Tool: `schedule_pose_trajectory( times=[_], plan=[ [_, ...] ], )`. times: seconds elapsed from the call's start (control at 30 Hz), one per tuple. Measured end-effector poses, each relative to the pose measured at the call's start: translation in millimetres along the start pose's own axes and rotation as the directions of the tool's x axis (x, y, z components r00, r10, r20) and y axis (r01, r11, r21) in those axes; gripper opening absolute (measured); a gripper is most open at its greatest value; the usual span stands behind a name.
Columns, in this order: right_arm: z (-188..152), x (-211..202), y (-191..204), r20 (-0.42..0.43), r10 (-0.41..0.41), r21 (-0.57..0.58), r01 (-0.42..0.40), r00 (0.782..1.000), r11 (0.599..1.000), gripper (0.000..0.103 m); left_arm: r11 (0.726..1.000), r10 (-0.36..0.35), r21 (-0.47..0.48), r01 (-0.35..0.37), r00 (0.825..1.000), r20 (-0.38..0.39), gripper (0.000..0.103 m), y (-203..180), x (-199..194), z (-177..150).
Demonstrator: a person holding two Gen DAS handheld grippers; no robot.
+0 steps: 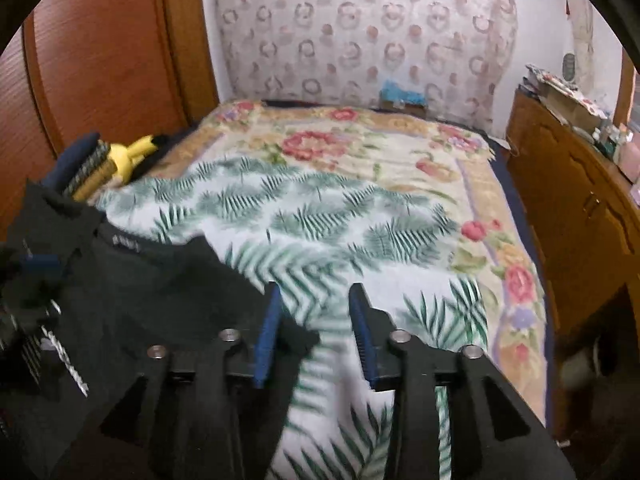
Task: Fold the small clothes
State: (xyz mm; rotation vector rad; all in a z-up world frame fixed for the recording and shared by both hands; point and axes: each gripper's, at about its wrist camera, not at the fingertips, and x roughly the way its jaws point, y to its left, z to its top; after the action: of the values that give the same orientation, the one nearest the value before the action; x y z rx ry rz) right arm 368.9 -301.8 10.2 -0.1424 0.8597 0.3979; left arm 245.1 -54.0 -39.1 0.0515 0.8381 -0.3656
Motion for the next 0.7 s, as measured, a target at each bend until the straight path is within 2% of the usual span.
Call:
schedule_pose_trajectory(
  times=[0.17, 0.27, 0.4, 0.43, 0.5, 0.6, 0.67, 0.7],
  plan=[
    [-22.0, 13.7, 7.0, -0.114, 0.067, 0.037, -0.064, 0.991, 0.997, 0.036, 0.999, 0.023, -0.032, -0.022, 1.0, 0.017, 0.083, 18.5, -12.4, -4.5],
    [-20.9, 26.3, 14.5, -0.143, 0.097, 0.052, -0.09, 0.985, 0.995, 0.036, 0.998, 0.031, -0.053, -0.03, 0.999, 0.024, 0.083, 27.4, -16.5, -7.6],
    [-6.6, 40.9, 17.4, -0.137, 0.109, 0.094, -0.097, 0.985, 0.991, 0.036, 0.997, 0.041, -0.067, -0.038, 0.999, 0.032, 0.083, 34.2, -21.6, -12.9],
    [-2.3, 44.4, 15.9, -0.133, 0.122, 0.117, -0.106, 0.984, 0.987, 0.036, 0.997, 0.044, -0.069, -0.042, 0.998, 0.034, 0.083, 35.8, -23.0, -14.4],
    [3.8, 47.0, 15.5, -0.119, 0.146, 0.126, -0.131, 0.982, 0.983, 0.015, 0.996, 0.048, -0.076, -0.045, 0.998, 0.036, 0.083, 38.9, -25.1, -17.3],
    [12.5, 38.6, 20.8, -0.068, 0.167, 0.085, -0.162, 0.984, 0.983, 0.011, 0.995, 0.06, -0.086, -0.056, 0.997, 0.042, 0.083, 45.4, -28.7, -21.9],
    [17.3, 21.9, 20.4, 0.008, 0.173, 0.08, -0.173, 0.985, 0.982, 0.009, 0.994, 0.066, -0.093, -0.062, 0.997, 0.045, 0.083, 49.8, -32.0, -25.6],
    [18.7, 13.8, 19.9, 0.048, 0.15, 0.079, -0.154, 0.988, 0.985, 0.008, 0.993, 0.069, -0.097, -0.065, 0.996, 0.047, 0.083, 52.1, -33.5, -26.8]
  ],
)
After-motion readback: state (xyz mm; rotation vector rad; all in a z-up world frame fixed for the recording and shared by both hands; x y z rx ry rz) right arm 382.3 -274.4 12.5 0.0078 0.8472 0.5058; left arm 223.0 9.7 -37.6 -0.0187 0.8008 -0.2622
